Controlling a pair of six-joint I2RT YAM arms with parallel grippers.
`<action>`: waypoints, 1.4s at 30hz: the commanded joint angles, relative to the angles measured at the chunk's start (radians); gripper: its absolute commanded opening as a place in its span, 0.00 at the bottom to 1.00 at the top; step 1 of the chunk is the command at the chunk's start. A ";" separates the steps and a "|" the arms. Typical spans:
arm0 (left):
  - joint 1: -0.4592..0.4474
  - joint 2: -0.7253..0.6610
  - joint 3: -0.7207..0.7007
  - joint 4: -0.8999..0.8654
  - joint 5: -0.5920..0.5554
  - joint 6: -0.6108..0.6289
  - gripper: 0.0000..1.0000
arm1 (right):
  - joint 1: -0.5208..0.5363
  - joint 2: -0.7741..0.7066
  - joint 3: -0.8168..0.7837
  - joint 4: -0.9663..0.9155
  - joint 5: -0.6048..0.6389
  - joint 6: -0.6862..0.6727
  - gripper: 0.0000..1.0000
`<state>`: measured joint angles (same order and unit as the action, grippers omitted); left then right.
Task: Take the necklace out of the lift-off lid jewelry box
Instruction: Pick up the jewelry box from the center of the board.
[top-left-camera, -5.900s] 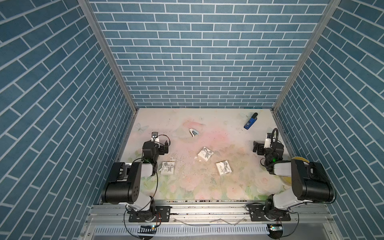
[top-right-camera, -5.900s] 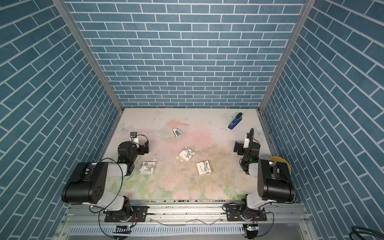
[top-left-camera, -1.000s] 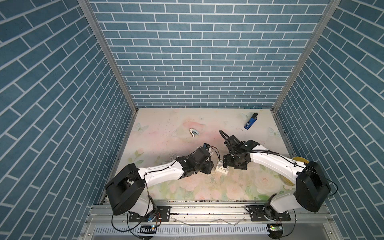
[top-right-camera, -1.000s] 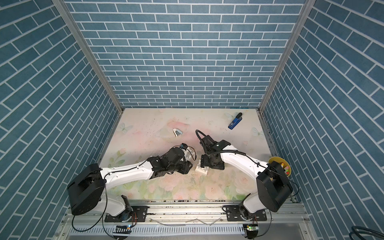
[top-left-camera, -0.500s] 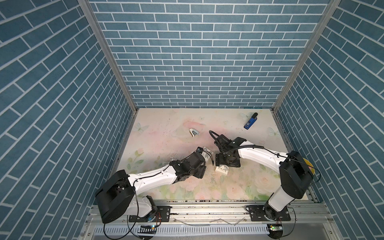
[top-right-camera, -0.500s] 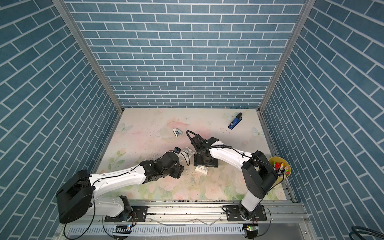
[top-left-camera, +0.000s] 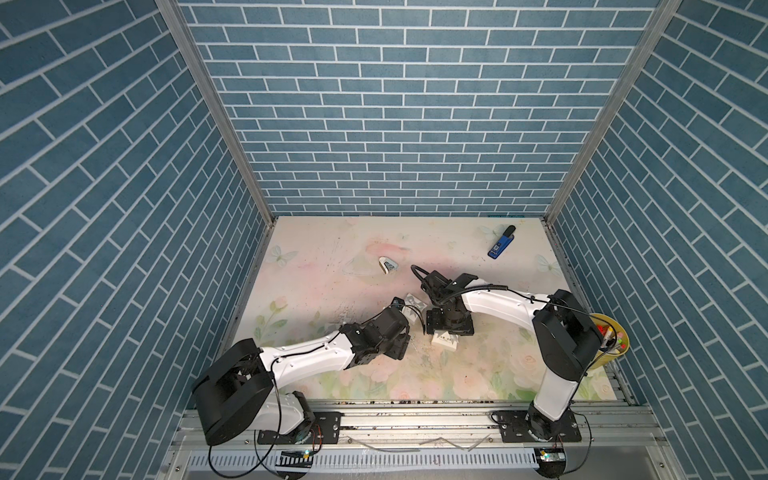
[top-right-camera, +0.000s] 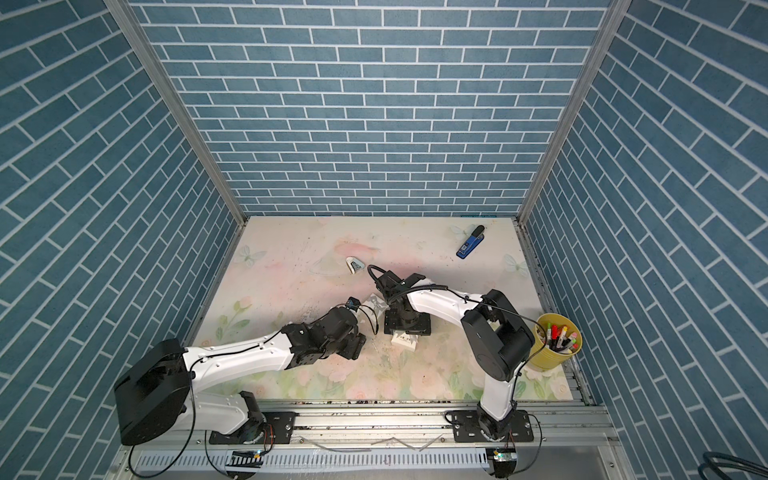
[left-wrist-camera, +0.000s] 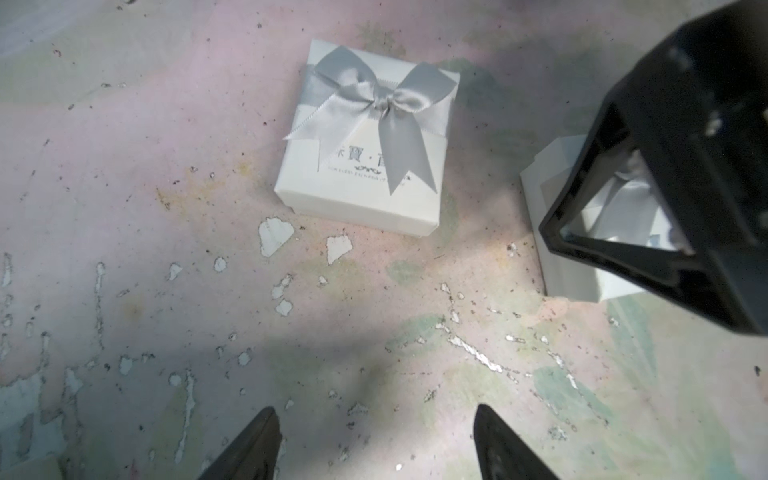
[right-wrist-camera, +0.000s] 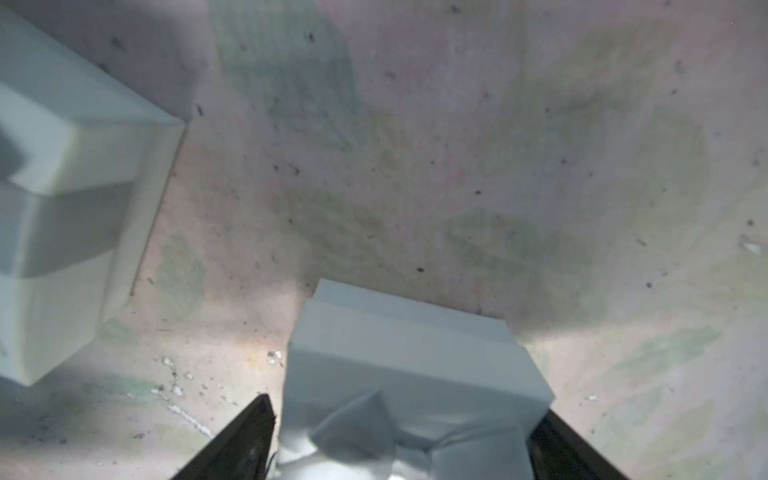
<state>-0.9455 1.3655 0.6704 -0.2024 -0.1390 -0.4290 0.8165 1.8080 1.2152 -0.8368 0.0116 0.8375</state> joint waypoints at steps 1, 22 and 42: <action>-0.001 0.000 -0.016 0.011 -0.023 0.013 0.76 | 0.005 0.012 0.021 -0.047 0.004 0.018 0.86; 0.000 -0.173 -0.339 0.639 0.161 0.417 1.00 | -0.007 -0.056 0.075 -0.209 -0.054 -0.208 0.79; -0.002 0.068 -0.356 1.158 0.383 0.626 0.95 | -0.086 -0.149 0.230 -0.373 -0.336 -0.416 0.78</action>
<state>-0.9451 1.3987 0.2848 0.8909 0.2062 0.1707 0.7338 1.6863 1.4155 -1.1225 -0.2813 0.4725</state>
